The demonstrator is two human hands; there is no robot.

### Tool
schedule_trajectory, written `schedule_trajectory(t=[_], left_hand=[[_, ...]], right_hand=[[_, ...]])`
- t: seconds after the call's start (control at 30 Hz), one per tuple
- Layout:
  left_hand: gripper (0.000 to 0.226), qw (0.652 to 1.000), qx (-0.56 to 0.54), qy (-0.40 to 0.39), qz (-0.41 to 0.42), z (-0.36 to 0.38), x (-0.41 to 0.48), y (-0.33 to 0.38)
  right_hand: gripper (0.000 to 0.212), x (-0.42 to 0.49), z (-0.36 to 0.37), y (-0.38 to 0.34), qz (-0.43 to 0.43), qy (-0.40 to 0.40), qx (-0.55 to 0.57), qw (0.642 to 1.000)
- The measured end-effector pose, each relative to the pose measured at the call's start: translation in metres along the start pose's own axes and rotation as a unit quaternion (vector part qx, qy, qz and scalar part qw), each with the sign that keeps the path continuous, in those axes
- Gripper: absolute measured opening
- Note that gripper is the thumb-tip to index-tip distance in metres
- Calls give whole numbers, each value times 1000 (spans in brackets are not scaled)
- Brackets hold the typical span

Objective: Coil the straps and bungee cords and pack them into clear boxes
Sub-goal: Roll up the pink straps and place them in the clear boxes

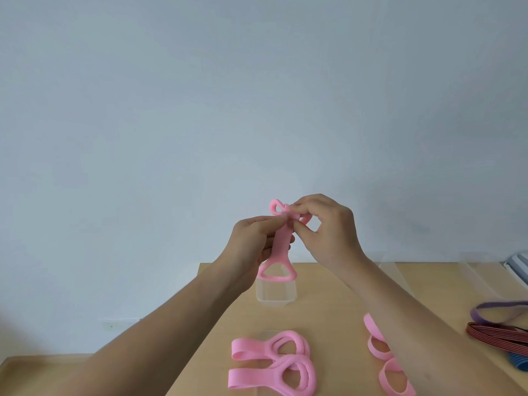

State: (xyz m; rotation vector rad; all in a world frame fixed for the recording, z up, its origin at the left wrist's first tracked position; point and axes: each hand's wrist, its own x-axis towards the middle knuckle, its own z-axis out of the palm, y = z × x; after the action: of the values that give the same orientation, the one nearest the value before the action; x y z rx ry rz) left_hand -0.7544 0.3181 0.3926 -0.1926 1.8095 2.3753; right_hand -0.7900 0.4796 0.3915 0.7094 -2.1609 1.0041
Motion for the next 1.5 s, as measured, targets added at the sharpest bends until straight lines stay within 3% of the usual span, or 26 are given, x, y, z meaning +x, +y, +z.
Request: schedule_trajectory(t=[0.2, 0.37, 0.5, 0.67, 0.77, 0.93, 1.17, 1.3, 1.4, 1.5], left_hand=[[37, 1000, 2, 4, -4, 3, 1, -2], [26, 1000, -4, 9, -2, -1, 2, -7], [19, 999, 31, 4, 14, -4, 2, -8], [18, 997, 65, 1, 35, -8, 0, -6], [19, 997, 74, -2, 29, -12, 0, -7], [21, 997, 64, -38, -14, -16, 0, -1], [41, 990, 95, -79, -74, -18, -4, 8], [54, 990, 80, -93, -63, -15, -3, 9], [70, 990, 65, -97, -75, -14, -2, 11], [64, 989, 64, -107, -77, -15, -2, 12]], right_hand=[[19, -6, -1, -2, 11, -21, -2, 1000], [13, -8, -4, -4, 6, -20, 0, 1000], [7, -3, -7, -9, 56, -42, 6, 998], [10, 6, -7, -10, 103, -183, 5, 978], [11, 6, -6, -11, 105, -207, 6, 973], [11, 5, -7, -13, 130, -184, 36, 974], [16, 8, -11, -15, 145, -133, 41, 980], [9, 7, -9, -17, 121, -92, 35, 988], [16, 3, -3, -12, 79, -71, 3, 994], [18, 0, 1, -8, 31, -48, -6, 998]])
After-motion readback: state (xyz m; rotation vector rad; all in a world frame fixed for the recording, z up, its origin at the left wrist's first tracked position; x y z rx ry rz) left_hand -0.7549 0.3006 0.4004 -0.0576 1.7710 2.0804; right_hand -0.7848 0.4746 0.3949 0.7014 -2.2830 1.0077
